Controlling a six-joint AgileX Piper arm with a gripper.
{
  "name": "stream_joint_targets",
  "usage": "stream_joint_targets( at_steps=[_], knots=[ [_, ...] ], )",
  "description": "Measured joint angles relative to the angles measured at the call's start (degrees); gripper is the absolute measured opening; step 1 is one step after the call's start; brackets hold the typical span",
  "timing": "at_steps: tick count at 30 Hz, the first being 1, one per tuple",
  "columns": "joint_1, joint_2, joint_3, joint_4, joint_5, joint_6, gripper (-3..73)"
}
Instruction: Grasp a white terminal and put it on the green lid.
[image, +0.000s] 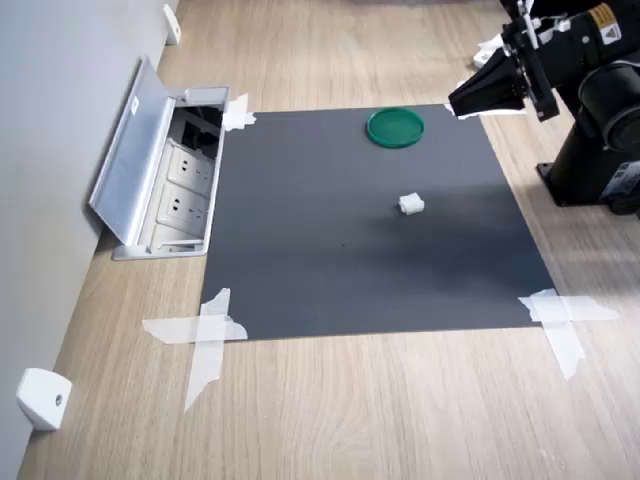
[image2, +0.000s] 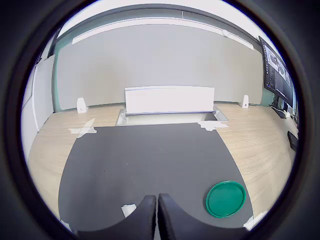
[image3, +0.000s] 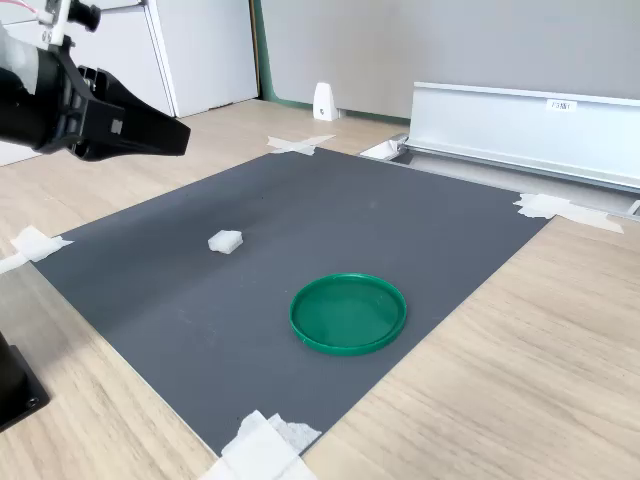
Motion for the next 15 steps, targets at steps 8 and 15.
stream_joint_targets(
  at_steps=[8,15],
  knots=[
    [0.00,0.00,0.00,0.47,0.00,0.00,-0.9],
    [0.00,0.00,0.00,0.47,0.00,0.05,-0.9]
  ],
)
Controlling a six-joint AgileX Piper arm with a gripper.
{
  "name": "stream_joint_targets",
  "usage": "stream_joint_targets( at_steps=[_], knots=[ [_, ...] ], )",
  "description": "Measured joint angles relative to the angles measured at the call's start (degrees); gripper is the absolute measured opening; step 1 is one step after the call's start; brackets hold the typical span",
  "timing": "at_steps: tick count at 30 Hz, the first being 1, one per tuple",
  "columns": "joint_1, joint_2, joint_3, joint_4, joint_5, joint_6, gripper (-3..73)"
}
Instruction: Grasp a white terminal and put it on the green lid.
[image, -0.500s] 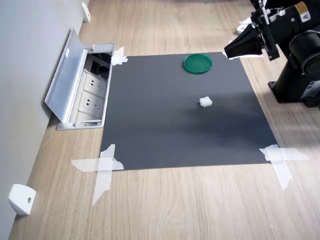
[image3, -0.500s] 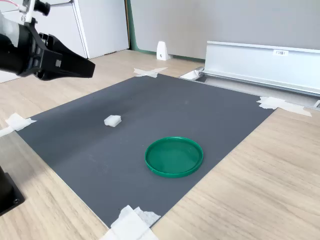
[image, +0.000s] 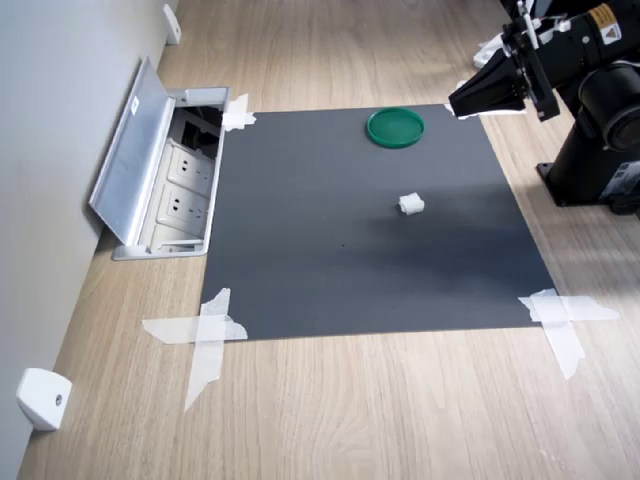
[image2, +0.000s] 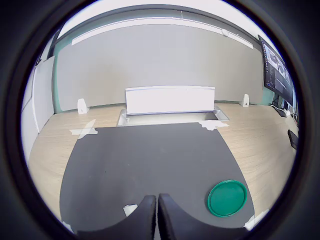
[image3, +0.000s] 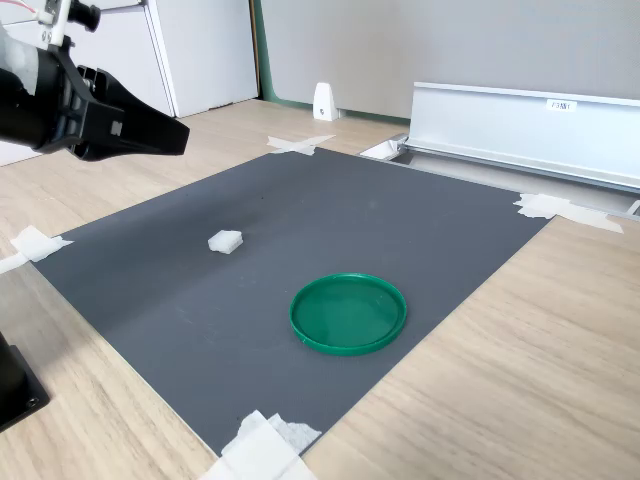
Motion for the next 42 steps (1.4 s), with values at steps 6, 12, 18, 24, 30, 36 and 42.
stream_joint_targets(
  at_steps=[6,12,18,24,30,36,42],
  knots=[
    [0.00,0.00,0.00,-0.23,0.05,0.00,-0.9],
    [0.00,0.09,0.00,-0.81,0.51,0.00,-0.9],
    [0.00,3.85,0.00,-2.65,0.99,-1.18,-0.9],
    [0.00,9.46,-4.57,-3.39,5.66,-3.85,-0.9],
    [0.00,14.85,-14.24,-4.09,15.82,-6.84,-0.9],
    [0.00,22.39,-22.90,-4.18,30.51,-11.68,-0.9],
    [0.00,31.95,-29.56,-4.05,39.95,-17.30,0.1]
  ],
)
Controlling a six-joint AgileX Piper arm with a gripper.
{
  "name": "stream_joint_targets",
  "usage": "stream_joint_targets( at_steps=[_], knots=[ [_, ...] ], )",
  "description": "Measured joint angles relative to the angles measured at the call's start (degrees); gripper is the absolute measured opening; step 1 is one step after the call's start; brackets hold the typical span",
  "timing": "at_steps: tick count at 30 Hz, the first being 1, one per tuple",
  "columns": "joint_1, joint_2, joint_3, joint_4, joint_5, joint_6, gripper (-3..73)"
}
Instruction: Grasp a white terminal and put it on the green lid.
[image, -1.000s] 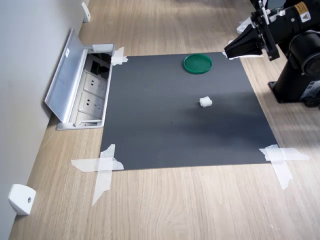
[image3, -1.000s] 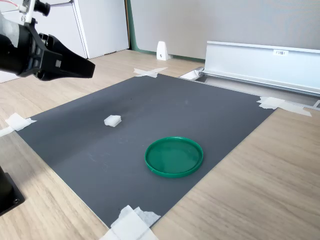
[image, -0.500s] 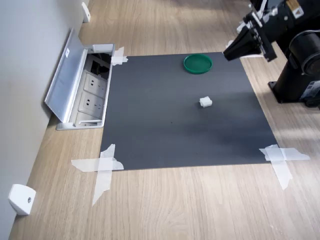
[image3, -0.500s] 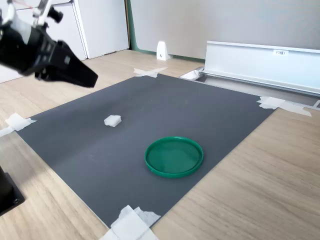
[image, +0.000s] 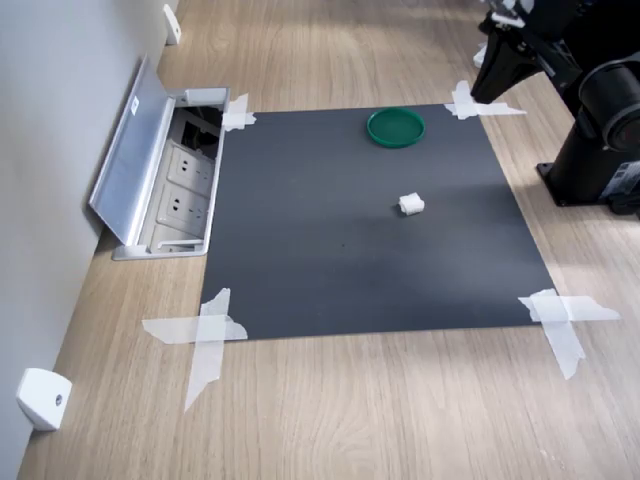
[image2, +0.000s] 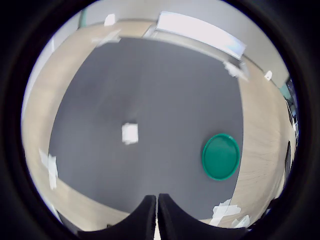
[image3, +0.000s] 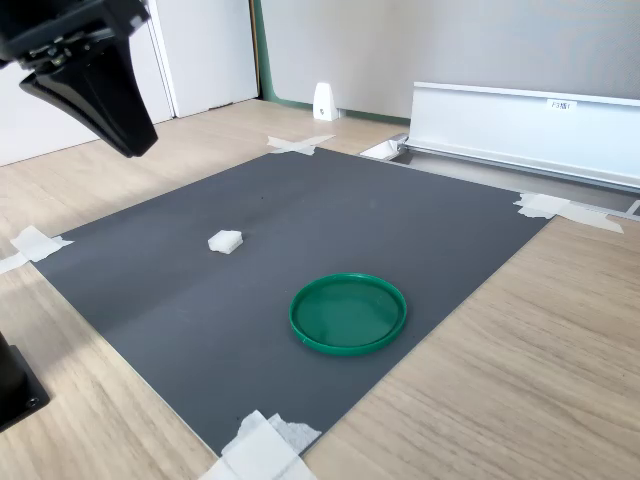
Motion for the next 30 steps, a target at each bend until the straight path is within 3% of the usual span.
stream_joint_targets(
  at_steps=[5,7,12,14,18,30],
  knots=[
    [0.00,6.42,-4.75,2.23,2.63,-2.93,14.3],
    [0.00,8.55,-5.64,2.92,2.78,-4.08,24.4],
    [0.00,12.93,-6.09,5.30,1.52,-5.70,58.2],
    [0.00,14.93,-6.11,6.16,0.34,-5.79,66.8],
    [0.00,19.73,-6.11,6.61,-2.58,-5.86,71.9],
    [1.92,26.42,-5.29,4.97,-11.81,-5.91,72.4]
  ],
)
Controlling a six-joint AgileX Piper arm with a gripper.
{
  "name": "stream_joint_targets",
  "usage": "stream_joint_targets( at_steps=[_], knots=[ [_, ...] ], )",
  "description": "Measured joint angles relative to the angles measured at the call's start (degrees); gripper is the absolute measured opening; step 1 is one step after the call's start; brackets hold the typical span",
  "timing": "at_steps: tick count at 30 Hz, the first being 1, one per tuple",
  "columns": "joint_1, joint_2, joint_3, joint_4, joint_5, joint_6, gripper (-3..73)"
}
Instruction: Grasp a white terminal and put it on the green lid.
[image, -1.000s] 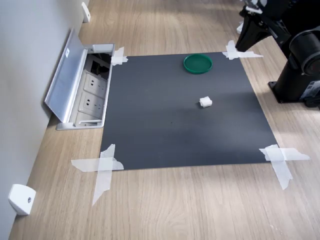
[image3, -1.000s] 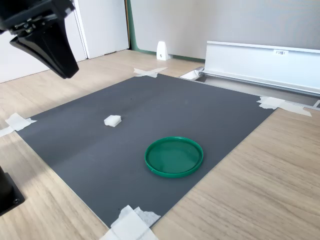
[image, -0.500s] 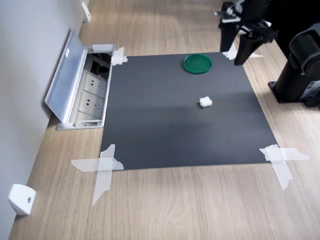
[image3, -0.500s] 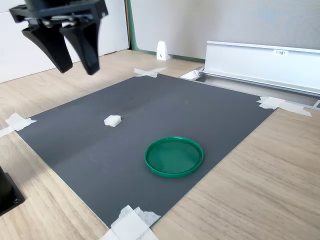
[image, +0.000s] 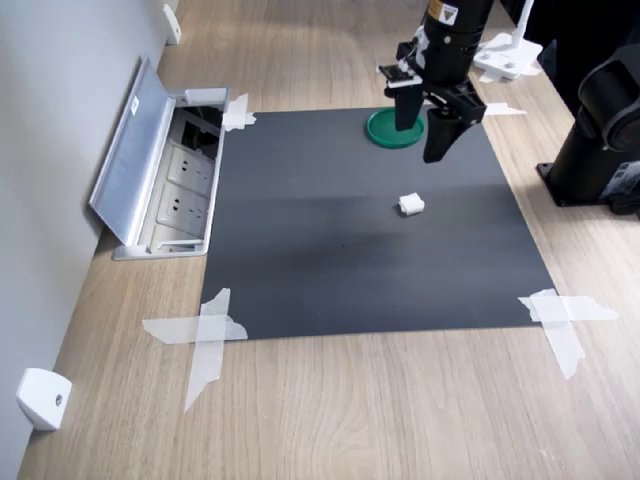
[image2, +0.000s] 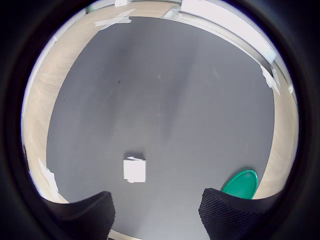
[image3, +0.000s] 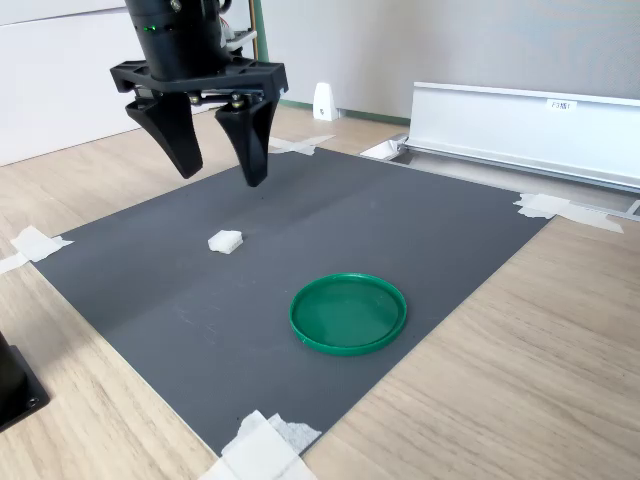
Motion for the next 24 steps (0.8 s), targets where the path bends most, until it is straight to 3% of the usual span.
stream_joint_targets(
  at_steps=[9,24],
  knots=[
    [5.76,3.42,1.04,-0.35,-2.44,3.65,72.6],
    [6.08,9.25,4.31,-1.73,-9.28,8.16,72.6]
  ],
)
